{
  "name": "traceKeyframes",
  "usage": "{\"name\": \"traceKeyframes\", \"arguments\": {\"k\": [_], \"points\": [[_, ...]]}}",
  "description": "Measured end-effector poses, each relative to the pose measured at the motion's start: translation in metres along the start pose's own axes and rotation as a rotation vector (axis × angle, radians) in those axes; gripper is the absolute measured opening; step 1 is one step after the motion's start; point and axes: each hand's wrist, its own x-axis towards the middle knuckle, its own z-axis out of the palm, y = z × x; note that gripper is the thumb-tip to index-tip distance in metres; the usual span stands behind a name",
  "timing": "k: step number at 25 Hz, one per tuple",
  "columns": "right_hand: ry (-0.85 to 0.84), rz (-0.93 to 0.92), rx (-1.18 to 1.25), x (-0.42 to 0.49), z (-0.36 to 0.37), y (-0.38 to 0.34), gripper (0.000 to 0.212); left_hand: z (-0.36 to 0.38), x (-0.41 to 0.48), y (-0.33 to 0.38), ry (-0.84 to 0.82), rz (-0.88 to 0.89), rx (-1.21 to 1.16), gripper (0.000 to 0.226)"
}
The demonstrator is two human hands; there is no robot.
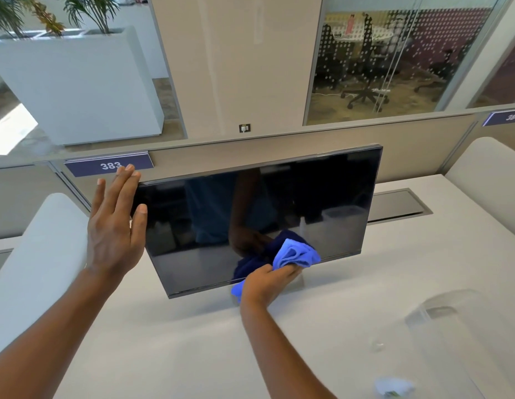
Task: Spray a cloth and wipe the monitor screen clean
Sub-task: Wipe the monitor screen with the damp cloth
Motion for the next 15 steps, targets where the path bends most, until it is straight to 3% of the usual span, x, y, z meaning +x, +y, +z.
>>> {"name": "traceKeyframes", "arguments": {"k": [5,15], "points": [[-0.133,0.050,-0.112,-0.045,0.013,0.008,0.072,0.001,-0.002,0.001,0.006,-0.016,-0.002,0.052],[-0.593,0.251,-0.254,-0.105,0.034,-0.004,0.071,0.001,-0.002,0.001,-0.017,-0.047,0.013,0.053]]}}
